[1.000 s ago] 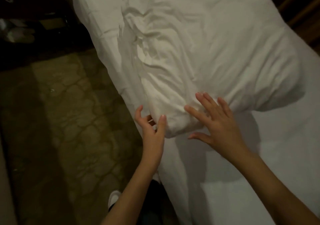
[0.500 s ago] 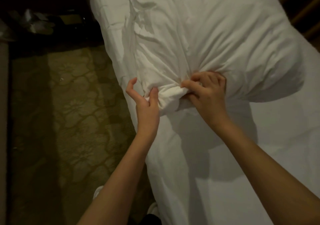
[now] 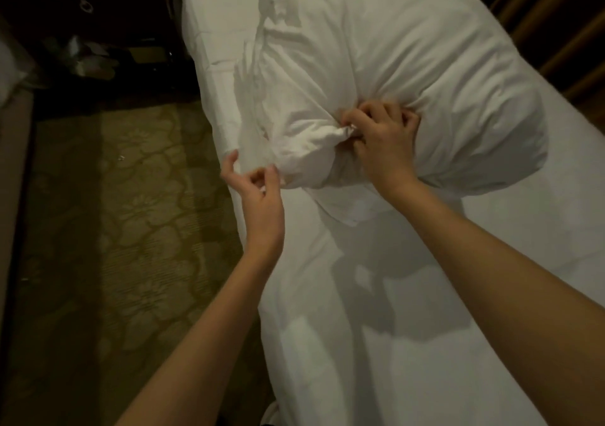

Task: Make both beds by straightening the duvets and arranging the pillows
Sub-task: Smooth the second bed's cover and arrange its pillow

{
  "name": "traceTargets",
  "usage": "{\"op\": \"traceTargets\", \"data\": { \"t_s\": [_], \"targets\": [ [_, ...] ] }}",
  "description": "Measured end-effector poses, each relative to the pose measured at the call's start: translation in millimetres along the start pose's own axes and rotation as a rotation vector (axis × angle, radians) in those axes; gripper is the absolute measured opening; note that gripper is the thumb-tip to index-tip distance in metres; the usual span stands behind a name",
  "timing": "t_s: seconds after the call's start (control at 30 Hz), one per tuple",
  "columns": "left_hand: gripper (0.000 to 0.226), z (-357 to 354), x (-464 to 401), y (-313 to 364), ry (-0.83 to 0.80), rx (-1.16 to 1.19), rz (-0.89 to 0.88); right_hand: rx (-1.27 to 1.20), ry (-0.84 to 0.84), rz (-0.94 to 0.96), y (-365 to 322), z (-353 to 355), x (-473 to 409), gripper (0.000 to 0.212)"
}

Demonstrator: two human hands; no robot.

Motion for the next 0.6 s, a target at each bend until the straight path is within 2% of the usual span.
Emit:
{"op": "traceTargets", "data": {
  "t_s": [0.23,0.5,0.6],
  "targets": [
    [0.053,-41,46,-53,-0.053,0.078,0.181,-0.116,-0.082,0.028,14,-8,0,0.03],
    [0.058,-84,57,-112,-0.136,0.052,0.314,-0.248,-0.091,0.081,47,-29,-7,0.028],
    [0.058,-107,59,-132,-0.175,0.071,0.417,-0.284,-0.089,0.061,55,-37,-8,0.031]
  ]
}}
Point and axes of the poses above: each hand's wrist, its own x-axis away from the middle knuckle, its own z-axis out of the back of the hand, y = z × x, the point moved 5 cm from there along -x, towards the middle knuckle, and after that the axes turned 12 degrees about -x, right-handed, at the moved point
